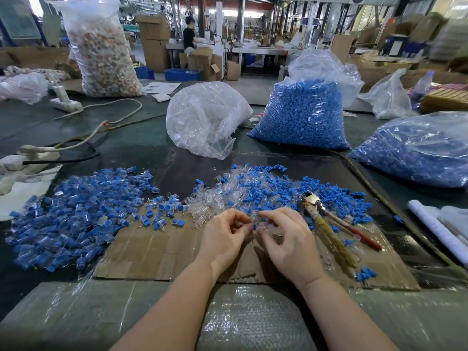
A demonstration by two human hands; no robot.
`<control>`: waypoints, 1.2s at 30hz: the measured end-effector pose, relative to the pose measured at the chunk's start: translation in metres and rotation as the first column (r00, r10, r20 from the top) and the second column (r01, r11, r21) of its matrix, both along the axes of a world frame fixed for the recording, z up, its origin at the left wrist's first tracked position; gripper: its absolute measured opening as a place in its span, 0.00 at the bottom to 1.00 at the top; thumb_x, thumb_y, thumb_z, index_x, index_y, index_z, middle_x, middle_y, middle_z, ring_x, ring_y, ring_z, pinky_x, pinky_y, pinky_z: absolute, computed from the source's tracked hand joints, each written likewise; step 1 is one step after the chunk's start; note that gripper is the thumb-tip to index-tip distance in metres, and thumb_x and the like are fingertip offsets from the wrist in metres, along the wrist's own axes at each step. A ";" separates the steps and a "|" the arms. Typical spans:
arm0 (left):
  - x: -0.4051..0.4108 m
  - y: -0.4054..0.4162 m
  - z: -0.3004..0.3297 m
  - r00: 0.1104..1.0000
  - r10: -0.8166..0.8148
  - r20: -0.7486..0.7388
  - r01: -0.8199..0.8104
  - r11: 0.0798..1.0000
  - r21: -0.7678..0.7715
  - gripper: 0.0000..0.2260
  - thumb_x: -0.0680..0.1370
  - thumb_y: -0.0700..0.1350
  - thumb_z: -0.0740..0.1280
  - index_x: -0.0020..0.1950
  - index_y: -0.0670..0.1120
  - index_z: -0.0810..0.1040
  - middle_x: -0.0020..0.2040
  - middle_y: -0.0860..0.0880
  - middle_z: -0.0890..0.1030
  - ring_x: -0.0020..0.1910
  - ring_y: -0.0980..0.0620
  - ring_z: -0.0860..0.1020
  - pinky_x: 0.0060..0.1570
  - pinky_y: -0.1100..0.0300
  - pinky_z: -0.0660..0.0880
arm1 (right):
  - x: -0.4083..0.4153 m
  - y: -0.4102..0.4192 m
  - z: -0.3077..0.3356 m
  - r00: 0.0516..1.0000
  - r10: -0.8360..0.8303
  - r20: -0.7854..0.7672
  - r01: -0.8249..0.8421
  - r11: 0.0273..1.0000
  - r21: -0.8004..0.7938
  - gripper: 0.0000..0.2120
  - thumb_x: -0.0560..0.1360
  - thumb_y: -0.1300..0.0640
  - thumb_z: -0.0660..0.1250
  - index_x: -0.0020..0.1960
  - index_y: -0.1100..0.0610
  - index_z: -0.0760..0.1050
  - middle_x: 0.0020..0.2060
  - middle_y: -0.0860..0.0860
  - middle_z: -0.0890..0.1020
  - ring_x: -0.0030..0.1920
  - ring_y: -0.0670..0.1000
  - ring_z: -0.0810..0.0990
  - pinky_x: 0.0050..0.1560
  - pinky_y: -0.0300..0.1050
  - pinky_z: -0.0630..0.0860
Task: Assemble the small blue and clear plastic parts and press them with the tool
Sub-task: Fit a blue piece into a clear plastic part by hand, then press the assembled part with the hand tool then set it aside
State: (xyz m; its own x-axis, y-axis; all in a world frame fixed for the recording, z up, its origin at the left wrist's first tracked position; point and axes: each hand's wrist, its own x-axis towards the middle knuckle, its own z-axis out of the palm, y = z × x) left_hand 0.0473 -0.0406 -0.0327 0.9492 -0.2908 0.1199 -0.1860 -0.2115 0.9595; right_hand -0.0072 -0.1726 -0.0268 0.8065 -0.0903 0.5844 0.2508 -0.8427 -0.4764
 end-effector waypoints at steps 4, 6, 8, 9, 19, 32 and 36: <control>0.000 0.001 0.001 1.000 -0.001 -0.001 0.001 1.000 0.012 0.07 0.73 0.36 0.70 0.41 0.49 0.77 0.39 0.46 0.81 0.39 0.51 0.79 0.42 0.65 0.78 | 0.002 -0.020 0.015 0.948 -0.306 -0.089 0.304 0.952 -0.036 0.16 0.74 0.56 0.68 0.61 0.57 0.74 0.53 0.52 0.77 0.55 0.50 0.73 0.60 0.49 0.69; 0.000 0.001 0.001 1.000 0.000 -0.004 0.000 1.000 0.017 0.07 0.73 0.36 0.70 0.41 0.48 0.77 0.39 0.47 0.81 0.38 0.54 0.78 0.40 0.67 0.76 | 0.003 -0.038 0.024 0.802 -0.524 -0.286 0.490 0.852 -0.185 0.18 0.76 0.48 0.63 0.63 0.55 0.69 0.58 0.54 0.73 0.59 0.54 0.70 0.60 0.51 0.65; 0.000 0.001 0.001 1.000 0.004 0.007 -0.004 0.999 0.038 0.07 0.73 0.37 0.70 0.41 0.49 0.77 0.38 0.48 0.80 0.37 0.56 0.76 0.39 0.69 0.75 | 0.003 -0.054 0.033 0.582 -0.656 -0.482 0.532 0.754 -0.385 0.19 0.76 0.43 0.59 0.61 0.54 0.66 0.61 0.57 0.70 0.62 0.57 0.68 0.61 0.55 0.64; 0.000 0.000 0.001 1.000 0.006 0.015 -0.007 0.999 0.050 0.07 0.73 0.37 0.70 0.41 0.49 0.77 0.38 0.49 0.80 0.37 0.57 0.76 0.39 0.70 0.74 | 0.003 -0.061 0.036 0.494 -0.666 -0.559 0.515 0.742 -0.429 0.20 0.76 0.42 0.58 0.61 0.54 0.66 0.63 0.57 0.69 0.63 0.58 0.67 0.62 0.56 0.63; 0.003 0.002 0.002 0.999 0.025 0.024 -0.026 0.998 0.062 0.07 0.74 0.38 0.69 0.41 0.49 0.77 0.38 0.48 0.80 0.36 0.56 0.76 0.40 0.66 0.75 | 0.008 -0.077 0.047 0.353 -0.524 -0.775 0.405 0.832 -0.378 0.18 0.69 0.45 0.66 0.54 0.50 0.65 0.59 0.54 0.69 0.62 0.58 0.67 0.58 0.55 0.64; 0.019 0.002 0.016 0.916 0.014 -0.401 -0.156 0.933 -0.325 0.02 0.76 0.34 0.66 0.45 0.40 0.77 0.34 0.45 0.80 0.24 0.57 0.76 0.23 0.65 0.71 | -0.002 -0.052 0.059 0.709 -0.340 -0.618 0.290 0.939 -0.185 0.07 0.77 0.51 0.56 0.50 0.54 0.68 0.48 0.54 0.73 0.45 0.53 0.73 0.42 0.46 0.68; 0.023 0.002 0.021 0.891 -0.019 -0.454 -0.164 0.918 -0.360 0.02 0.76 0.36 0.66 0.47 0.40 0.77 0.30 0.49 0.82 0.24 0.55 0.76 0.23 0.63 0.72 | -0.010 -0.026 0.067 0.710 0.071 -0.700 0.140 0.961 0.240 0.09 0.76 0.56 0.58 0.38 0.55 0.66 0.33 0.51 0.71 0.32 0.50 0.69 0.35 0.44 0.64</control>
